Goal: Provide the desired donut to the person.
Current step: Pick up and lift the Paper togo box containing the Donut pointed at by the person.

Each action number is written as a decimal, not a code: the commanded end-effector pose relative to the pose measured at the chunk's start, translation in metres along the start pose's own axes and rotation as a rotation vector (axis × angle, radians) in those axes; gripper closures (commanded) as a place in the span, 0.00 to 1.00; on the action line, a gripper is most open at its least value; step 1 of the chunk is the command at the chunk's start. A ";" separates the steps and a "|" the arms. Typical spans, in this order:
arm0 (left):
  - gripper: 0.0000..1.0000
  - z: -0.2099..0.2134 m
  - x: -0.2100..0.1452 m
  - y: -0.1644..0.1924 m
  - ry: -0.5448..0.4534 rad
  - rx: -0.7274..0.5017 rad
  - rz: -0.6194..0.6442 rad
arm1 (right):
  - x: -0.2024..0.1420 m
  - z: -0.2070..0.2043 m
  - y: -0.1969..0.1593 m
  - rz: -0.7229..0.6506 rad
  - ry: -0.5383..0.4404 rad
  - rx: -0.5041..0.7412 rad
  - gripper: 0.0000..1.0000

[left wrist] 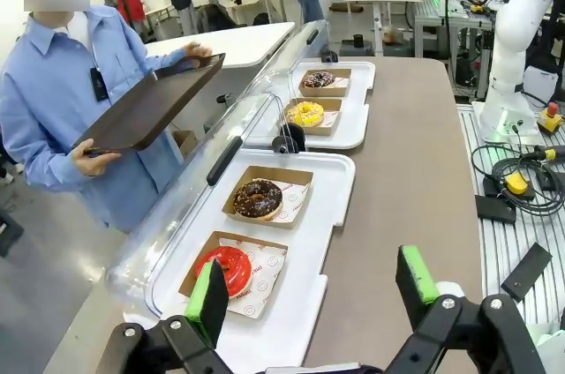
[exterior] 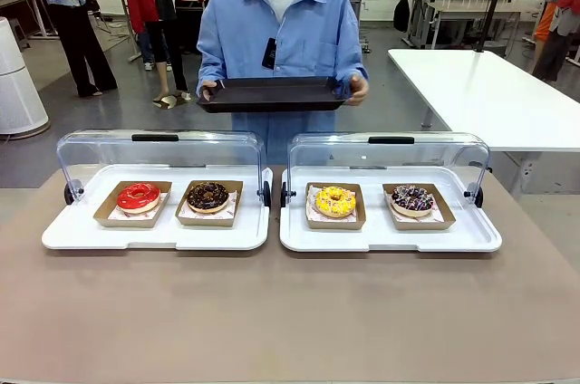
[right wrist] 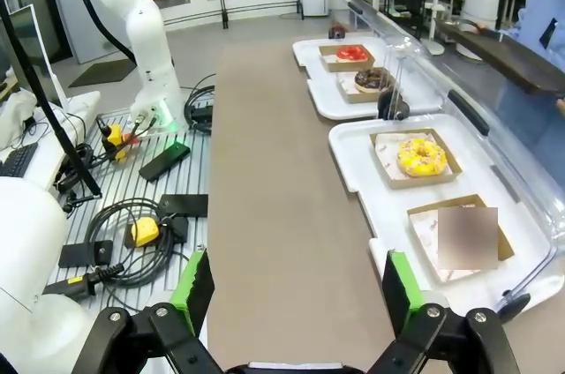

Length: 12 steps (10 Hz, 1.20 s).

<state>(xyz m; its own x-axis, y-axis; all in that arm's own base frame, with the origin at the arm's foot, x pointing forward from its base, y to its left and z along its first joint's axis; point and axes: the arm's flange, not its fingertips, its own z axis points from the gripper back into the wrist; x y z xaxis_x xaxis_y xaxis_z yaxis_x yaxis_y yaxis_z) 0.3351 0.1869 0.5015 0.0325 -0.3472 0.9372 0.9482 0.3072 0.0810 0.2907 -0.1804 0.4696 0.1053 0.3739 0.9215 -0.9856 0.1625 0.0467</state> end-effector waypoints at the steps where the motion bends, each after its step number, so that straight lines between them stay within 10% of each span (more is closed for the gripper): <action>1: 0.00 0.001 0.000 0.000 -0.011 0.002 -0.004 | 0.002 0.000 -0.003 0.011 -0.022 -0.001 0.00; 12: 0.00 0.001 0.000 0.000 -0.011 0.002 -0.004 | 0.002 0.000 -0.003 0.011 -0.022 -0.001 0.00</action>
<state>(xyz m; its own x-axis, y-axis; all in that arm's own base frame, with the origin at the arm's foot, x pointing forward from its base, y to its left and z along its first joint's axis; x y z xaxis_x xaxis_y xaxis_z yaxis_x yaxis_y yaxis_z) 0.3351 0.1870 0.5014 0.0332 -0.3475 0.9371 0.9481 0.3076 0.0805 0.2910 -0.1793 0.4699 0.1052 0.3760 0.9206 -0.9860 0.1596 0.0475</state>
